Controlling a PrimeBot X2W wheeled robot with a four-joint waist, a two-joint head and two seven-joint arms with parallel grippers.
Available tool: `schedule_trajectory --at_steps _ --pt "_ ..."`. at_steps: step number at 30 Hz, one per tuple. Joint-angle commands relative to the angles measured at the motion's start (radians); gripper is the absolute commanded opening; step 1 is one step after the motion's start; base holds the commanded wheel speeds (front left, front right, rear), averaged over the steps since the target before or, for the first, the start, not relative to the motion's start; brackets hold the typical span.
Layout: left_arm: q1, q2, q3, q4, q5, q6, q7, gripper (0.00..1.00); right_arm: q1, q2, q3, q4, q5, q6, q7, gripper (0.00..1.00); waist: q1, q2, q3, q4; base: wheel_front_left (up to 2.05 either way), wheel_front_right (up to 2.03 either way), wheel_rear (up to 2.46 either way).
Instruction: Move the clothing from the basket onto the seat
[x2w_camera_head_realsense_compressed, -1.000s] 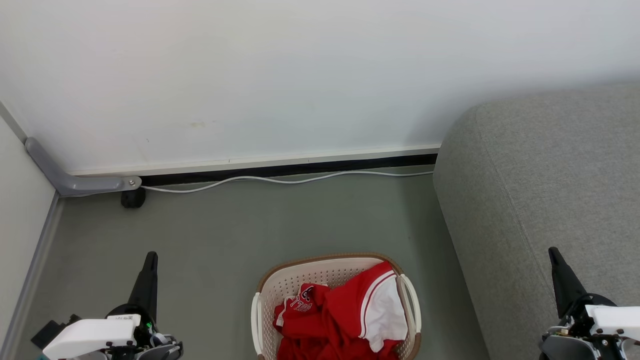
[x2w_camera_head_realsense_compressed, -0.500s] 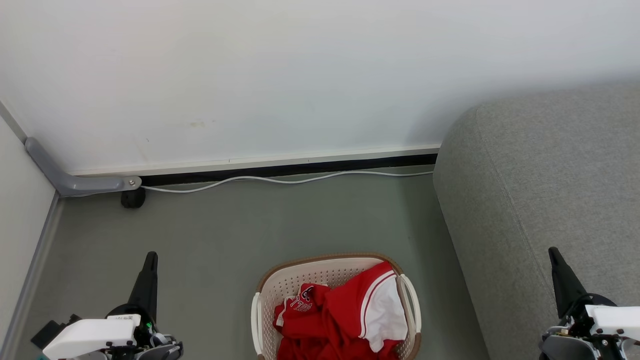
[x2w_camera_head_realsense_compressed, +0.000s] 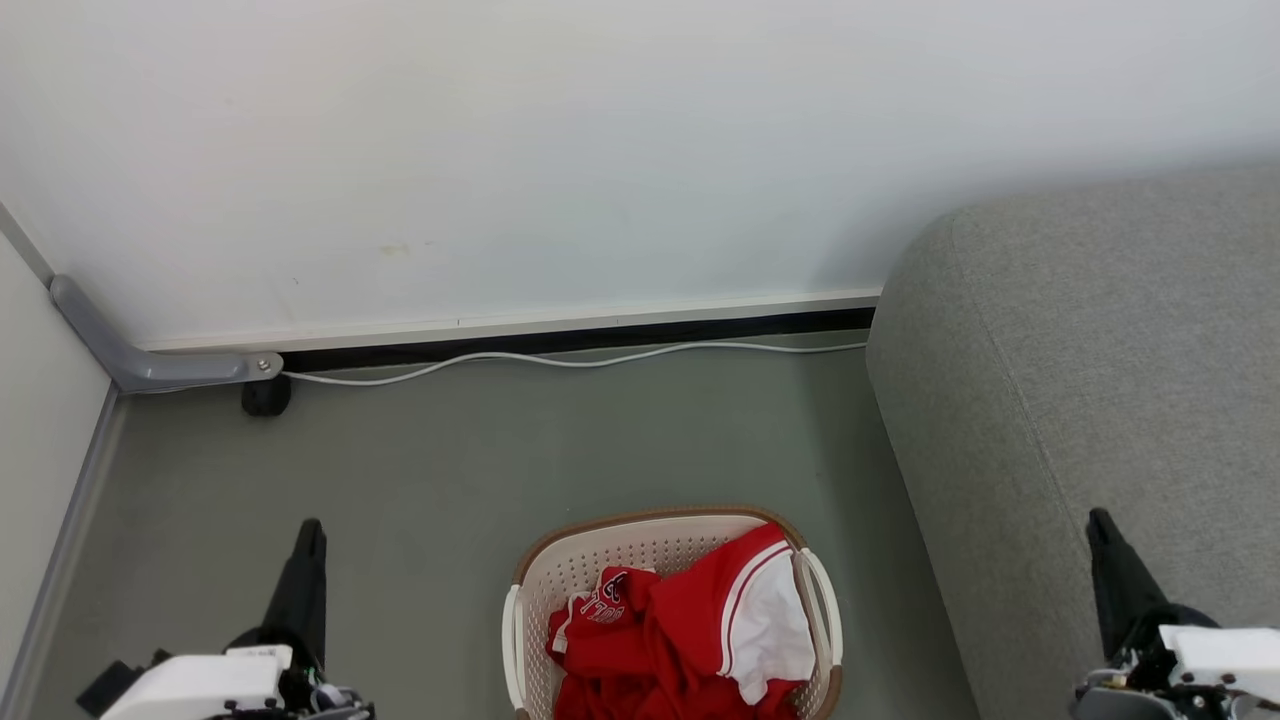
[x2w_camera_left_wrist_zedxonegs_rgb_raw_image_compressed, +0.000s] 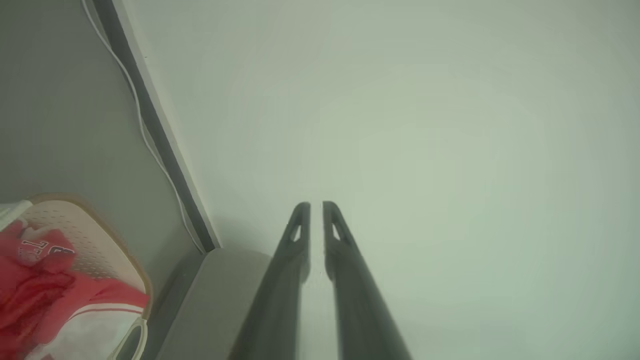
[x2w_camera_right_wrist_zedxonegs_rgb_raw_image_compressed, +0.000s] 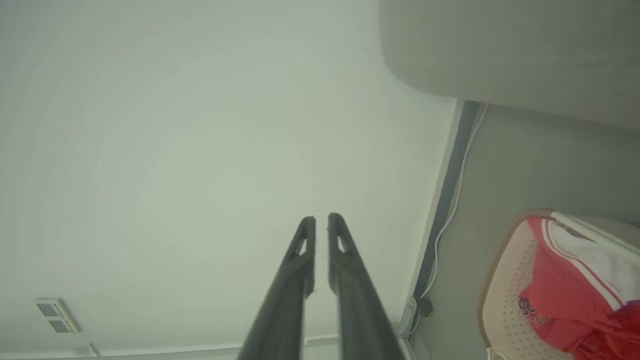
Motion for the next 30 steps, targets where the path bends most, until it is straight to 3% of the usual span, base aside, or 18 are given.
schedule_trajectory --at_steps 1,10,14,30 --pt "0.007 -0.005 -0.001 0.012 0.0 0.001 -0.001 1.0 0.006 0.004 0.002 0.012 0.0 0.0 0.0 1.0 0.0 0.0 0.0 0.0 0.0 0.0 0.0" --pt "0.007 -0.011 -0.009 0.032 0.014 0.0 -0.02 1.0 0.003 0.001 0.007 0.023 -0.005 0.0 -0.004 1.0 0.0022 0.0 -0.001 -0.001 0.0 0.0 0.0" --pt "0.0 -0.01 -0.01 0.035 0.032 0.0 -0.032 1.0 -0.006 -0.006 0.015 0.022 -0.015 0.0 -0.012 1.0 0.0002 0.0 0.0 -0.001 0.0 0.0 0.0" --pt "-0.034 -0.006 -0.012 0.046 0.174 -0.001 -0.079 1.0 -0.062 -0.066 0.094 0.037 -0.071 0.0 -0.078 1.0 0.0 0.0 0.004 -0.004 0.0 0.0 0.0"
